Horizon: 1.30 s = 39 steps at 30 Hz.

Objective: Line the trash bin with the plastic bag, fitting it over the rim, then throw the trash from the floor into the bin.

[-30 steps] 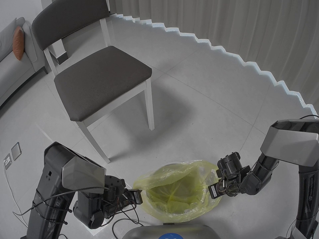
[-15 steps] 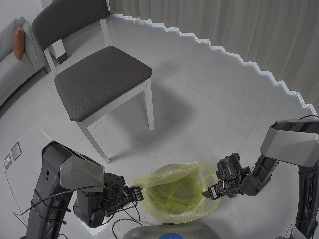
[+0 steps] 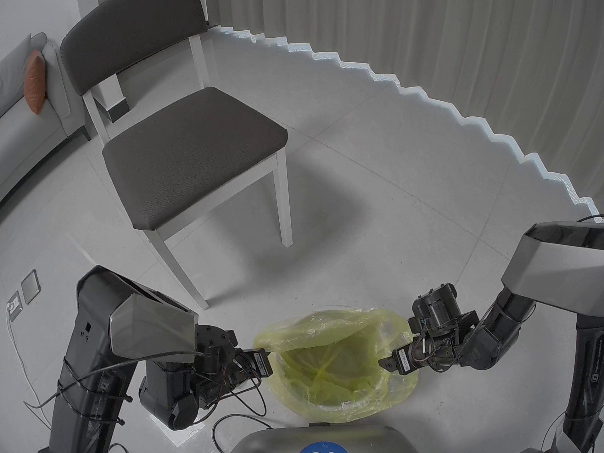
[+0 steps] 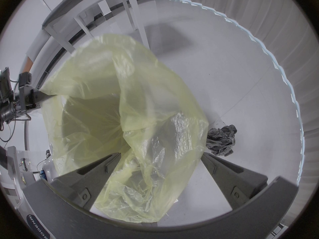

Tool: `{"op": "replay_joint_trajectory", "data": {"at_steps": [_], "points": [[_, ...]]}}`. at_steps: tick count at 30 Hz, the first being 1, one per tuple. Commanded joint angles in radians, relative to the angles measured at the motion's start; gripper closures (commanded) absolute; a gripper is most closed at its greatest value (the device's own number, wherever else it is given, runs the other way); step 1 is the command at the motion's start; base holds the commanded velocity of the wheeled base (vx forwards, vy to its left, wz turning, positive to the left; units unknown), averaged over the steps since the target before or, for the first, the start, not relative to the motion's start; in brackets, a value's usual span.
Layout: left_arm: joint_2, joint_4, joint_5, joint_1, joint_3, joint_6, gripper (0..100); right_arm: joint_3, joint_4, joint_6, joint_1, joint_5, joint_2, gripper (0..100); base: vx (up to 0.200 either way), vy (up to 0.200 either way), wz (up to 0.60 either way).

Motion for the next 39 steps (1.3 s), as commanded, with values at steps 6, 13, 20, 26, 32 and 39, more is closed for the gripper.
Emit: {"op": "replay_joint_trajectory", "data": {"at_steps": [6, 13, 20, 26, 32, 39], "points": [[-0.037, -0.017, 0.032, -0.018, 0.019, 0.042, 100, -0.009, 0.039, -0.03, 0.07, -0.001, -0.148, 0, 0.0, 0.0, 0.0], [-0.086, -0.015, 0.035, -0.053, 0.071, 0.115, 100, -0.064, 0.099, -0.099, 0.141, -0.024, -0.202, 0, 0.0, 0.0, 0.0], [-0.075, -0.008, 0.06, -0.073, 0.07, 0.137, 100, -0.172, 0.207, -0.159, 0.153, -0.04, -0.2, 0, 0.0, 0.0, 0.0], [-0.06, -0.001, 0.061, -0.066, 0.081, 0.174, 100, -0.236, 0.239, -0.201, 0.159, -0.041, -0.163, 0, 0.0, 0.0, 0.0], [-0.068, -0.001, 0.072, -0.067, 0.105, 0.203, 100, -0.261, 0.26, -0.208, 0.165, -0.054, -0.142, 0, 0.0, 0.0, 0.0], [-0.084, -0.001, 0.072, -0.076, 0.165, 0.267, 100, -0.255, 0.262, -0.221, 0.173, -0.054, -0.14, 0, 0.0, 0.0, 0.0]]}}
